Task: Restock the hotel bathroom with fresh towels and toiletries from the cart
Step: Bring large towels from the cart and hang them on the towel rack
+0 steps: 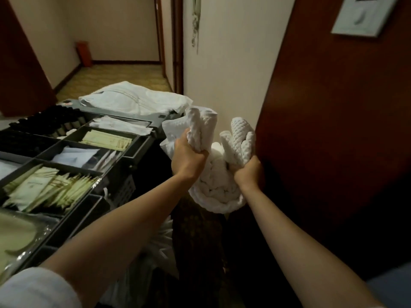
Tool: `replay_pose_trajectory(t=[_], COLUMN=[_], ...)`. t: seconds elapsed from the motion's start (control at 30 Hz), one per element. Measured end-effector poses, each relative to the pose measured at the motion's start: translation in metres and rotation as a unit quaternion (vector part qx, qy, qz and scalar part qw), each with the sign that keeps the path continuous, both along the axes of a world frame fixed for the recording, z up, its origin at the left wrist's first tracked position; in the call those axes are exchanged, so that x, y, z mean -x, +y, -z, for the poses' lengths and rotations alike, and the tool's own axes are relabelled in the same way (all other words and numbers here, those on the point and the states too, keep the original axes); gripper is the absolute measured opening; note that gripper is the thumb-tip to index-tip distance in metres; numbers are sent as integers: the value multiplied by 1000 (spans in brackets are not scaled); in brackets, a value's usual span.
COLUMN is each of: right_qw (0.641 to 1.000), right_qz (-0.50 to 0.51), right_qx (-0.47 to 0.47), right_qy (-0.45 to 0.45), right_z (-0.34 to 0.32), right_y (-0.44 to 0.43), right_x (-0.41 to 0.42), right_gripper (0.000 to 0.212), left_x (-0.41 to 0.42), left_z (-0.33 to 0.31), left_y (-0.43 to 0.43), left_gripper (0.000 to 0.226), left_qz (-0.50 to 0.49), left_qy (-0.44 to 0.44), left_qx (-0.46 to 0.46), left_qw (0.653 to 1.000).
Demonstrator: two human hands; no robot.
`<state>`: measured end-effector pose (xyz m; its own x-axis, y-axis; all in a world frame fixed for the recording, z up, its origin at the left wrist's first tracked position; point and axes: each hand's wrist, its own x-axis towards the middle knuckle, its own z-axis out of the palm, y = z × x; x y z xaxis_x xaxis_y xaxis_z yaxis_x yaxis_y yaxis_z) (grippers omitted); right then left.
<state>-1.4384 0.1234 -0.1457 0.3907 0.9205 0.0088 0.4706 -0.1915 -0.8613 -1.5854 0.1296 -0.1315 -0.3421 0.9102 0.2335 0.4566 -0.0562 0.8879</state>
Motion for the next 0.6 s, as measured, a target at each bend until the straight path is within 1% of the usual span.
replay_pose_trajectory(t=[0.1,0.2,0.37,0.43,0.5,0.6], right_qw=[999,998,990,989,988,985], right_qz=[12,18,29,35,45,67], right_qx=[39,67,137,143,147,160], right_qy=[-2,0,-24,-26,-13,3], right_z=[10,32,68,81,91,104], right_y=[-44,-86,-169,-202,-236,-288], right_x=[-21,-42,-82,-97,-112,-138], right_gripper=[37,40,43,43,45,50], left_x=[-20,-41,-78,-91,-104,-131], left_z=[16,32,62,74,85,99], left_y=[-34,-74,-147,-174,-200,-241], left_gripper=[42,47,41,40,44,57], left_qz=[6,9,42,60,81,113], left_qy=[3,9,3,4,13,34], left_qx=[13,38,90,110,125,148], left_qw=[1000,999,995,992,989,982])
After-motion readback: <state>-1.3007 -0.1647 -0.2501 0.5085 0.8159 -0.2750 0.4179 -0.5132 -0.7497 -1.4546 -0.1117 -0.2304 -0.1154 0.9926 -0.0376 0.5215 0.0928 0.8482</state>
